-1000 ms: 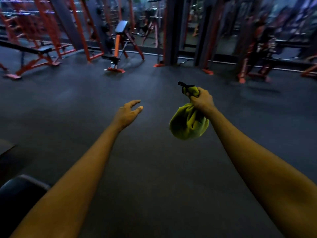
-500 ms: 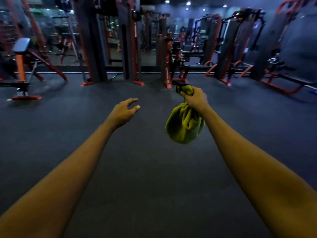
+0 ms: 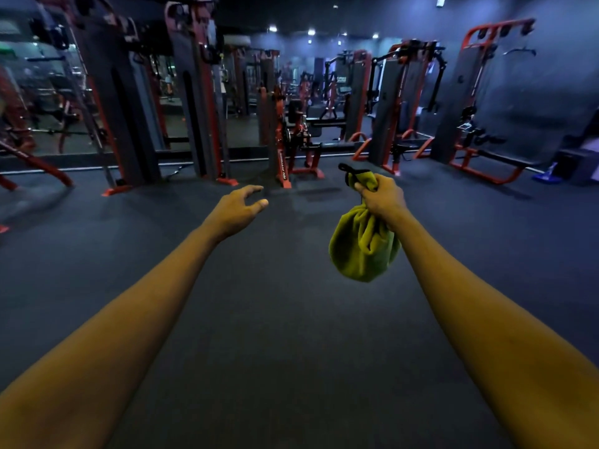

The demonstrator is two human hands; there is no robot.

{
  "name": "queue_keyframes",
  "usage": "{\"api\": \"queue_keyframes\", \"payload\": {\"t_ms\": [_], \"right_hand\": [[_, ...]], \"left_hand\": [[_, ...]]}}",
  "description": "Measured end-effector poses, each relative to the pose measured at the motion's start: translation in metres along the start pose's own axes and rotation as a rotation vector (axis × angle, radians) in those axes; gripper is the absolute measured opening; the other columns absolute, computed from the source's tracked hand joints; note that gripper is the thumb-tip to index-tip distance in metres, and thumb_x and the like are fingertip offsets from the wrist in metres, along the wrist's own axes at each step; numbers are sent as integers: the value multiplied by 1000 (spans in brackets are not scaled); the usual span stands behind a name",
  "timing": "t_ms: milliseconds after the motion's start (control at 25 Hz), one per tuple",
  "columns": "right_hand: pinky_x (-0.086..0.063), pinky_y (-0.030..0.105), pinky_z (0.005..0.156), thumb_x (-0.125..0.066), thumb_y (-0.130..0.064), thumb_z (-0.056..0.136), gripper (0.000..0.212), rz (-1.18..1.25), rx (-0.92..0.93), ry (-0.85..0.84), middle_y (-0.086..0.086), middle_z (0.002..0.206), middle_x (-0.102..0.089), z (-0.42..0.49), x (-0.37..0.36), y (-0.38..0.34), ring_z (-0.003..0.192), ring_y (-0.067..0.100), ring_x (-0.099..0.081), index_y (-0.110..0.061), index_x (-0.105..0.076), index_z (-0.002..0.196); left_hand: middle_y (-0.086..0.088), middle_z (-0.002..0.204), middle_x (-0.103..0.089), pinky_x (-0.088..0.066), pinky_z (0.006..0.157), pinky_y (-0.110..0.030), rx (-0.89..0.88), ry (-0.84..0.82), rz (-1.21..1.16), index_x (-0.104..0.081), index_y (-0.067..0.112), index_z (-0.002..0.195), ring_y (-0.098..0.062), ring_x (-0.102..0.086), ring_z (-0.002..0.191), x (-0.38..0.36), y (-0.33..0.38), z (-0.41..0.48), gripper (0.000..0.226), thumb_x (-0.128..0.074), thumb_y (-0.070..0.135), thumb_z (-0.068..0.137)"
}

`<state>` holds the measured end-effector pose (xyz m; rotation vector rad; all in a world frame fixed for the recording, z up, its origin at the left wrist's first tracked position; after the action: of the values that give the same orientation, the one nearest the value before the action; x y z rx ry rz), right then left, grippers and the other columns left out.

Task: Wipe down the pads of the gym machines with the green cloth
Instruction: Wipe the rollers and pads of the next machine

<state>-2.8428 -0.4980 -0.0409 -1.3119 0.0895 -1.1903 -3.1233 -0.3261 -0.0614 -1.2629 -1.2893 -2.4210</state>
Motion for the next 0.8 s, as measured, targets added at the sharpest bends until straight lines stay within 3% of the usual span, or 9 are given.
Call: {"api": "queue_keyframes", "payload": {"t_ms": [160, 320, 480, 640, 800], "right_hand": [[-46, 31, 74, -60, -33, 102, 21, -13, -36, 25, 1, 95, -65, 75, -20, 29, 83, 18, -62, -19, -68, 115], [-48, 30, 73, -59, -31, 103, 19, -15, -15, 48, -5, 89, -62, 161, -47, 48, 74, 5, -56, -21, -67, 117], [-46, 30, 76, -59, -28, 103, 21, -58, -25, 84, 2, 100, -65, 267, -69, 61, 86, 19, -61, -18, -68, 118], [-42, 22, 59, -58, -28, 104, 22, -79, -46, 115, 4, 101, -66, 365, -87, 81, 74, 7, -56, -17, -67, 121], [-40, 22, 57, -58, -32, 103, 24, -91, -88, 147, 4, 100, -67, 461, -109, 115, 72, 5, -55, -18, -67, 120]], "left_hand": [[-3, 147, -53, -38, 110, -36, -26, -69, 22, -51, 28, 144, -22, -47, 137, -29, -5, 91, 52, -59, 46, 97], [-4, 146, -54, -36, 103, -29, -97, -72, 11, -52, 25, 143, -23, -48, 136, -53, -18, 191, 49, -59, 42, 97], [-5, 140, -58, -35, 96, -25, -112, -77, 1, -51, 22, 144, -24, -52, 131, -65, -36, 304, 50, -59, 39, 98], [-7, 138, -60, -37, 94, -26, -123, -63, -12, -53, 20, 143, -24, -55, 127, -72, -62, 415, 48, -59, 38, 98], [-1, 120, -65, -39, 86, -26, -129, -120, -23, -55, 23, 140, -15, -59, 107, -103, -88, 518, 46, -60, 40, 97]]}}
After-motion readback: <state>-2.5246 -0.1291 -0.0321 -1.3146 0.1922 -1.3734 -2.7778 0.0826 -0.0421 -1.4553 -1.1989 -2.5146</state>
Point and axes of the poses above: each hand's wrist, its own z-axis towards the middle knuckle, its own x-axis out of the back of the hand, y = z × x, the point moved 1 cm from there along z, towards the middle knuckle
